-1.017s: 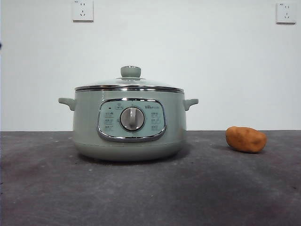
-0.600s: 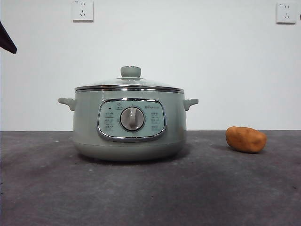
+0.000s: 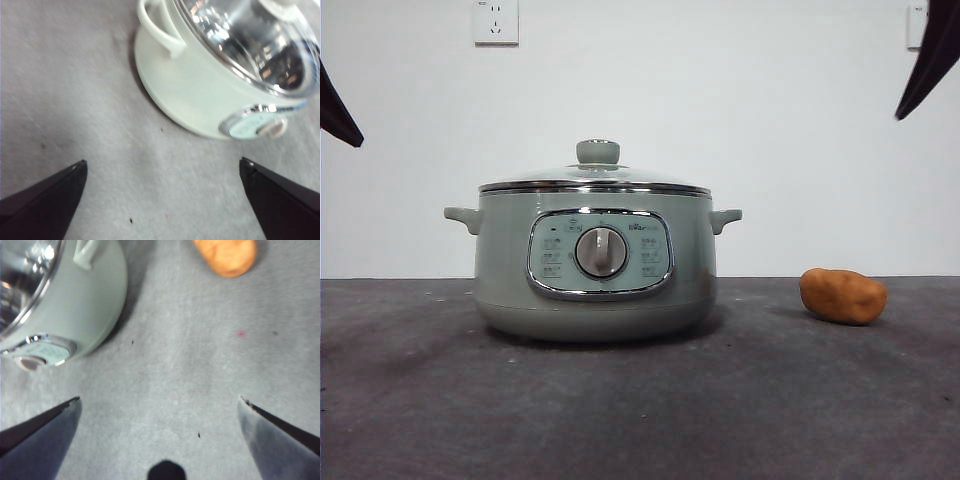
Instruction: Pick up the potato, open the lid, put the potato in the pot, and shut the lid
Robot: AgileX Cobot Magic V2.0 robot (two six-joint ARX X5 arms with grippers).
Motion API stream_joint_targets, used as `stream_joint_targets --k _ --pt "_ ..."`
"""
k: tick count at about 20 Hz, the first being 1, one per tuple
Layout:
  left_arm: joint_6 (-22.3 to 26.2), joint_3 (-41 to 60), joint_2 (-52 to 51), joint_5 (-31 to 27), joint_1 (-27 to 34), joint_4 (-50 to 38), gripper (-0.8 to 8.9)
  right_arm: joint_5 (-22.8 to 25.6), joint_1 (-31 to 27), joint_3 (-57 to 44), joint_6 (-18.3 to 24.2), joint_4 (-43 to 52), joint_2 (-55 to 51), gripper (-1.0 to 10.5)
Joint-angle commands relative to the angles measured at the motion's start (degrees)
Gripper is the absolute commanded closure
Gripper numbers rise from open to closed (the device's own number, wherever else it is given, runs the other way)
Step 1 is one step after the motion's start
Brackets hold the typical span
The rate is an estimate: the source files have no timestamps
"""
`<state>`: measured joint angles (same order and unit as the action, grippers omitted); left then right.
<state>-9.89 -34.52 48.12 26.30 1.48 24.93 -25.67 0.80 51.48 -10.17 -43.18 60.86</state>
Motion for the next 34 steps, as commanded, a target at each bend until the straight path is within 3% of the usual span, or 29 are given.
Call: stream_joint_targets --k 1,10,17,23,34 --pt "1.6 -0.2 1.2 0.8 -0.1 0.5 1.8 1.1 1.1 2.6 2.4 0.1 3.3 3.1" --pt "1.6 -2.1 4.9 1.2 -0.1 1.2 1.85 8.1 6.1 19.5 6.0 -3.2 19.5 3.1" --pt "4.7 -12.9 10.1 3.3 -1.4 6.5 1.85 15.7 7.9 31.0 11.1 -5.9 31.7 3.1" --pt "6.1 -21.6 14.8 3.3 -4.5 9.3 1.85 19.3 7.9 37.6 15.3 -6.2 41.8 3.1" --pt "6.1 -22.1 17.9 3.3 -8.3 11.7 1.85 21.3 7.8 42.1 22.8 0.0 56.2 3.1"
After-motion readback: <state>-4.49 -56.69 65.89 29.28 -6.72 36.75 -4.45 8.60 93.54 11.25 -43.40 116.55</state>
